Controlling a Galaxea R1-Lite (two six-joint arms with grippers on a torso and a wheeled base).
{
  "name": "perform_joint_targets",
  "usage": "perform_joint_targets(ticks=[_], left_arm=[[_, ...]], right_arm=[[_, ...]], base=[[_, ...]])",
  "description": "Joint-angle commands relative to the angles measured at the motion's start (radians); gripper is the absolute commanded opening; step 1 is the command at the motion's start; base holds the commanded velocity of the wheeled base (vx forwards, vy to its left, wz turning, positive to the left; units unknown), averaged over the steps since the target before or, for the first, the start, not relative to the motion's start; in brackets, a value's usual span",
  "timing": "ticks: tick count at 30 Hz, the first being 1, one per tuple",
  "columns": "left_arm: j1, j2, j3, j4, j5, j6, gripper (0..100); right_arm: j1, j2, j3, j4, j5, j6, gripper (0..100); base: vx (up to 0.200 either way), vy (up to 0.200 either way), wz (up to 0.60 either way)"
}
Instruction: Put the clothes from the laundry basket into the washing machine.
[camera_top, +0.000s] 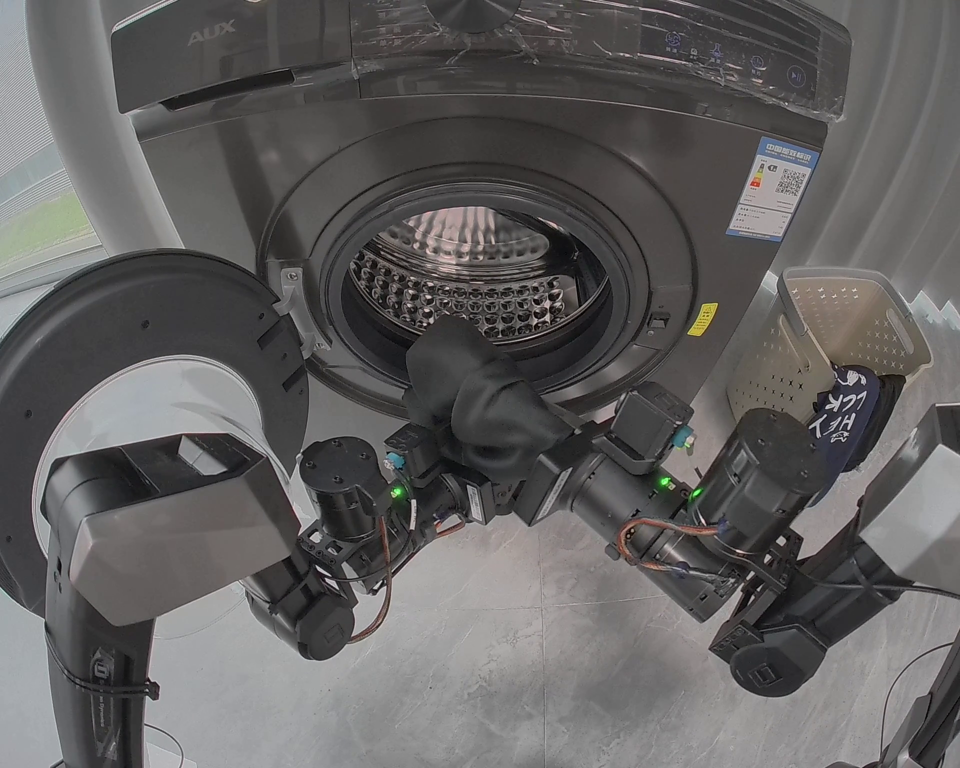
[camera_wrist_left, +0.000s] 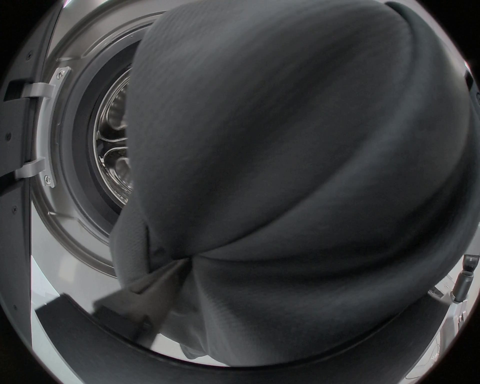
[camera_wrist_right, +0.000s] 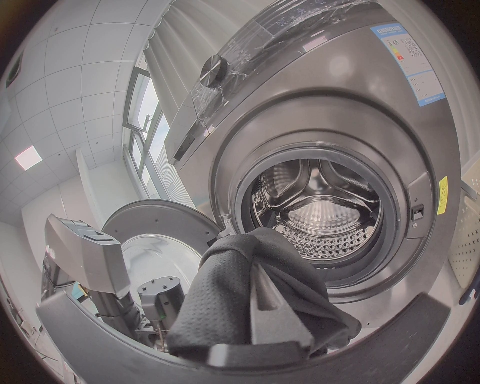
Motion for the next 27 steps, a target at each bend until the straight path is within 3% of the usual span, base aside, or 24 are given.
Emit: perform_joint_targets(ticks=[1,11,16,21,22,24,27], left_arm=[[0.003,0.015,-0.017,-0.001,0.019,-0.003,0],[0.035,-0.086,-0.017,-0.002,0.05,-0.05,0],[0.035,-0.169,0.034,-0.001,0.051,-0.1,0],[0.031,-0.215,0.092,-0.002,0.048,-0.101,0],[0.031,-0.218,0.094,-0.002,0.048,-0.101,0],[0.029,-0.241,0.112,-0.002,0.05,-0.1,0],[0.026,-0.321,0.195,-0.001,0.048,-0.093,0]], right_arm=[[0.0,-0.029,0.026,-0.001,0.002,0.001,0],[-0.062,-0.018,0.11,-0.003,-0.001,0.025,0],[-0.083,0.022,0.15,-0.003,-0.003,0.027,0],[-0.075,0.019,0.147,-0.003,-0.003,0.027,0],[-0.075,0.017,0.147,-0.003,-0.005,0.027,100],[-0.068,0.005,0.156,-0.003,-0.005,0.027,100],[-0.069,-0.082,0.339,0.013,0.011,-0.007,100]], base=[[0.0,0.0,0.0],[0.0,0.0,0.0],[0.0,0.0,0.0],[0.0,0.0,0.0],[0.0,0.0,0.0],[0.0,0.0,0.0],[0.0,0.0,0.0]])
